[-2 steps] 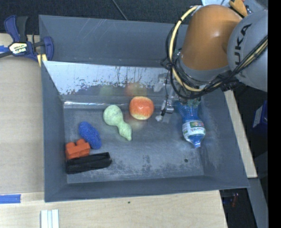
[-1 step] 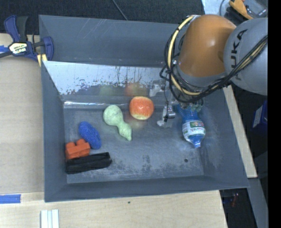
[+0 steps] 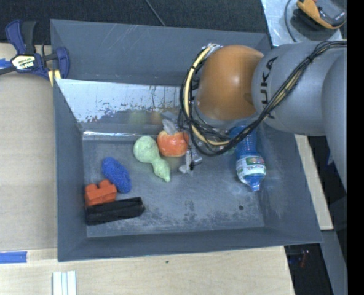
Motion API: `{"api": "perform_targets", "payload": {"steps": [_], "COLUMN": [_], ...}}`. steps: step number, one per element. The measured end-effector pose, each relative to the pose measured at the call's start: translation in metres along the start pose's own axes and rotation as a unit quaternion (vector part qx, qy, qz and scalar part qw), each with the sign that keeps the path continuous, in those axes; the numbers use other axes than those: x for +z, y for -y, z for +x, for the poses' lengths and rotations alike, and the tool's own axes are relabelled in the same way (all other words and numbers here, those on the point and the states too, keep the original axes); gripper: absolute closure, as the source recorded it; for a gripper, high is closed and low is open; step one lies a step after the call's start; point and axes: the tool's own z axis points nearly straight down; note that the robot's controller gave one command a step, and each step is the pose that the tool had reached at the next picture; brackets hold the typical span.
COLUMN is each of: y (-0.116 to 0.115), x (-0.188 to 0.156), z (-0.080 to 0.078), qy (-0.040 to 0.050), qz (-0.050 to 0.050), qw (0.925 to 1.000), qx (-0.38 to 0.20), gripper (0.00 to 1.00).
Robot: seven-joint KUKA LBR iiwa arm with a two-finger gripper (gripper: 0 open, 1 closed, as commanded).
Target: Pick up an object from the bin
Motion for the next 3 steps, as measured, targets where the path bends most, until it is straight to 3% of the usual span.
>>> {"api": "perform_targets", "payload": {"steps": [1,2,3], "y": [0.014,-0.054,-0.061], "x": [-0.019,0.010,0.026], "z": [0.006,0.000,-0.011], "qy": [-0.0060,0.0061,0.0015], "qz": [0.000,-0.003,0.000], "qw": [1.0000,0.9995,0.9989], "qx": [0.000,-0.032,0.047], "gripper": [0.00,0.00,1.00]}}
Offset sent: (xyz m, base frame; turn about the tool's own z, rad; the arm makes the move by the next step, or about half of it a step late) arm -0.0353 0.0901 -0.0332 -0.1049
